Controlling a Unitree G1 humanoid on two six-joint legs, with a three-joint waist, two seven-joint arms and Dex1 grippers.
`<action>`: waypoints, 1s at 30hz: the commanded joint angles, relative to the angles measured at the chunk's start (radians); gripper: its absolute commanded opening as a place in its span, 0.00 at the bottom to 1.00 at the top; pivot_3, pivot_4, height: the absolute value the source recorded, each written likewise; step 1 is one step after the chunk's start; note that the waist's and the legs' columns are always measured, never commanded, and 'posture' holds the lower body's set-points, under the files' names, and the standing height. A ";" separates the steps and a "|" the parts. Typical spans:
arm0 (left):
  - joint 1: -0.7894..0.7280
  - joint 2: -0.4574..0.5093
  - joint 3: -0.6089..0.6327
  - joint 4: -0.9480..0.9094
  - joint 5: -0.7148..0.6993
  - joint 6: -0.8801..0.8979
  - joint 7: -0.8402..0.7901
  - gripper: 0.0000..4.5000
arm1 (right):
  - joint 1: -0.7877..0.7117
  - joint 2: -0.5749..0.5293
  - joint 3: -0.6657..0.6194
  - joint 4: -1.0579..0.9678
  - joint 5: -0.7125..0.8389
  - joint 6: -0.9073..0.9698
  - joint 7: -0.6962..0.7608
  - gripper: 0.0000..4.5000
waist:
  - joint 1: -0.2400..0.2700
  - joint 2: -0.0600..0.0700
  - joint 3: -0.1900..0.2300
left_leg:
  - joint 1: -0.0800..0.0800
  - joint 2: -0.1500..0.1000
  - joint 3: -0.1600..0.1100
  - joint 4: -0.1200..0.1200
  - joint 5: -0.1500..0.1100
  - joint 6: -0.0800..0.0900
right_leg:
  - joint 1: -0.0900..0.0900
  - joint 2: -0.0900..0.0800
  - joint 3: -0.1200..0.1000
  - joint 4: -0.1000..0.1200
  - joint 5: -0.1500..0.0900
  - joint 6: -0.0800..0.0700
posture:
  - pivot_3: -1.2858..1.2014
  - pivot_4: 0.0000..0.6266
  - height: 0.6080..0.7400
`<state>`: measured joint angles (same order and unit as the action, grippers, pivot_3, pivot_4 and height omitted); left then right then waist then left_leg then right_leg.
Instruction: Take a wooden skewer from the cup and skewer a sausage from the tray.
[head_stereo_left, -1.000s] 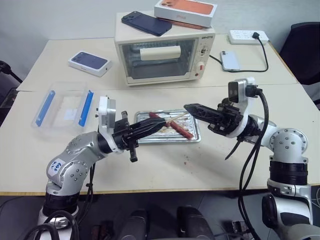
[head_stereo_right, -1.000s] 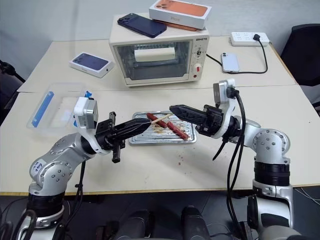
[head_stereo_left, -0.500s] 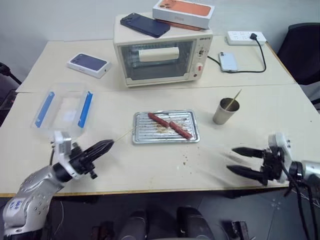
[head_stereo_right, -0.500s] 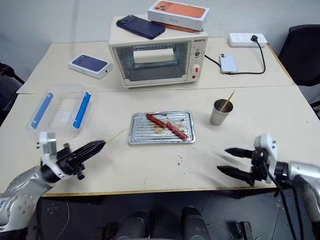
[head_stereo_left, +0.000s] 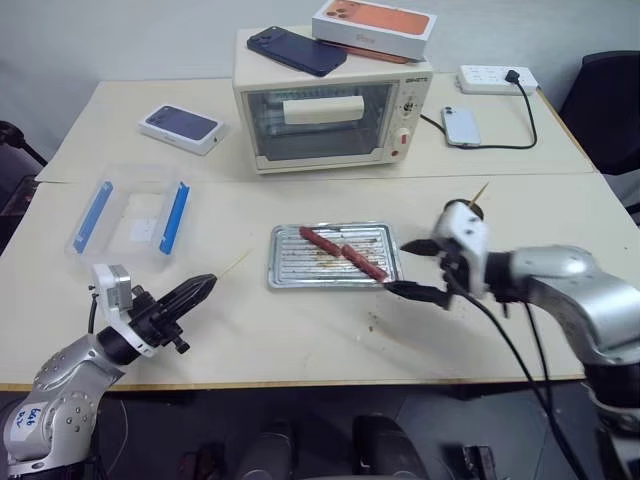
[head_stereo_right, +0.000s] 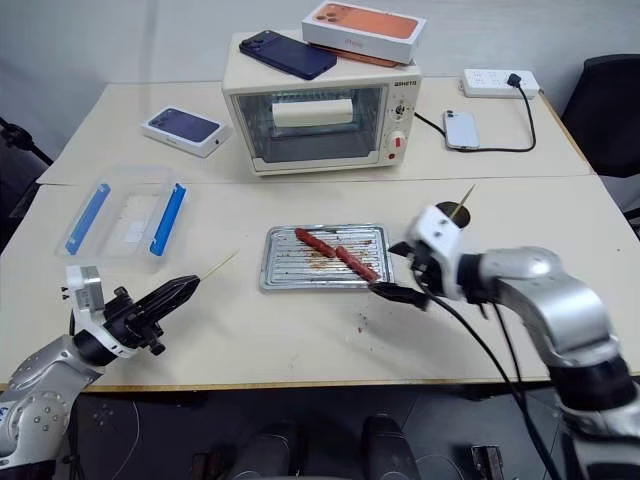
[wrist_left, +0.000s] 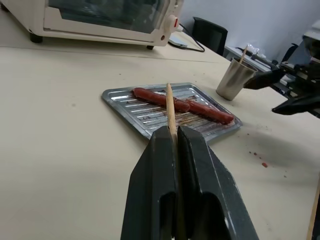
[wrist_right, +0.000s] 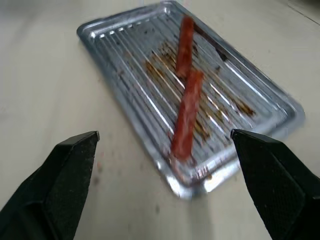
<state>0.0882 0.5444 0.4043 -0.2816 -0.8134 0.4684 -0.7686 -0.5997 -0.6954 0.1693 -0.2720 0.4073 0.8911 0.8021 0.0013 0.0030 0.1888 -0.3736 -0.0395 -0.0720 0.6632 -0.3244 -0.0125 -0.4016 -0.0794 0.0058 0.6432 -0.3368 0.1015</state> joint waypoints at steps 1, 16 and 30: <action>-0.004 -0.009 -0.007 -0.038 0.001 -0.013 0.009 0.00 | -0.085 0.069 0.074 0.070 -0.087 0.023 -0.090 0.98 | -0.001 0.000 0.000 | -0.001 -0.001 0.000 0.000 0.000 0.000 | -0.001 -0.001 0.000 0.000 0.000 0.000 | 0.52 0.24 1.00; 0.014 -0.025 -0.012 -0.068 -0.003 -0.018 0.030 0.00 | -0.149 0.225 0.182 0.194 -0.252 -0.045 -0.157 0.98 | -0.009 -0.001 0.000 | -0.004 0.000 0.002 0.000 0.001 -0.002 | -0.009 0.001 0.001 0.007 0.000 0.000 | 0.52 0.24 1.00; 0.008 -0.025 -0.029 -0.072 -0.006 -0.008 0.035 0.00 | -0.080 0.129 0.138 0.102 -0.239 0.051 -0.113 0.94 | -0.008 -0.001 0.000 | -0.004 0.000 0.002 0.000 0.001 -0.001 | -0.008 0.001 0.001 0.006 0.000 0.000 | 0.52 0.24 1.00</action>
<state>0.1023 0.5193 0.3725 -0.3252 -0.8145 0.4669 -0.7341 -0.6832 -0.5690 0.3319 -0.1480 0.1592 0.9361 0.6867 -0.0070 0.0024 0.1884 -0.3775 -0.0391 -0.0697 0.6634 -0.3230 -0.0138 -0.4101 -0.0786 0.0071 0.6496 -0.3368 0.1014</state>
